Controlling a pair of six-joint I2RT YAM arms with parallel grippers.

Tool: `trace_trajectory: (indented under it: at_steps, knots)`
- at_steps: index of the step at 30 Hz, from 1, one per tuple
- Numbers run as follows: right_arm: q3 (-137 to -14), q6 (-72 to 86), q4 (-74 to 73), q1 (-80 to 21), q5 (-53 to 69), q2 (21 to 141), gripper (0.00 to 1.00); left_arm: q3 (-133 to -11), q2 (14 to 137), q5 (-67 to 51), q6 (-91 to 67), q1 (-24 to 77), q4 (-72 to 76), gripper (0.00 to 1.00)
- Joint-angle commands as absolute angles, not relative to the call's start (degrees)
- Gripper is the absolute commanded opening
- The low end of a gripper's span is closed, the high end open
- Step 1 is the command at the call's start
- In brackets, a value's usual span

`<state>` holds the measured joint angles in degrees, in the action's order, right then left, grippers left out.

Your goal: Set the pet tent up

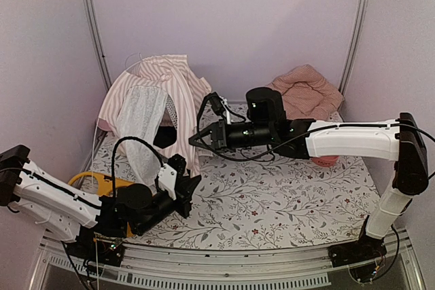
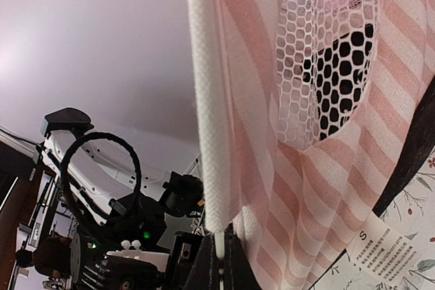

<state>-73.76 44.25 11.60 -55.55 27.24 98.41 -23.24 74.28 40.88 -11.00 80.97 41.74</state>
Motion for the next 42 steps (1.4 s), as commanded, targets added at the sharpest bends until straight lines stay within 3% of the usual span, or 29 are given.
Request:
trace_trajectory:
  at_steps: [1,42]
  knots:
    - [-76.46,45.79,26.85,-51.35,13.23,98.18,0.0,-22.19,76.6,28.46,-10.46,87.37,31.35,0.0]
    - [-75.17,43.04,24.91,-53.78,8.52,98.58,0.0,-21.79,75.17,27.94,-11.17,86.89,31.3,0.0]
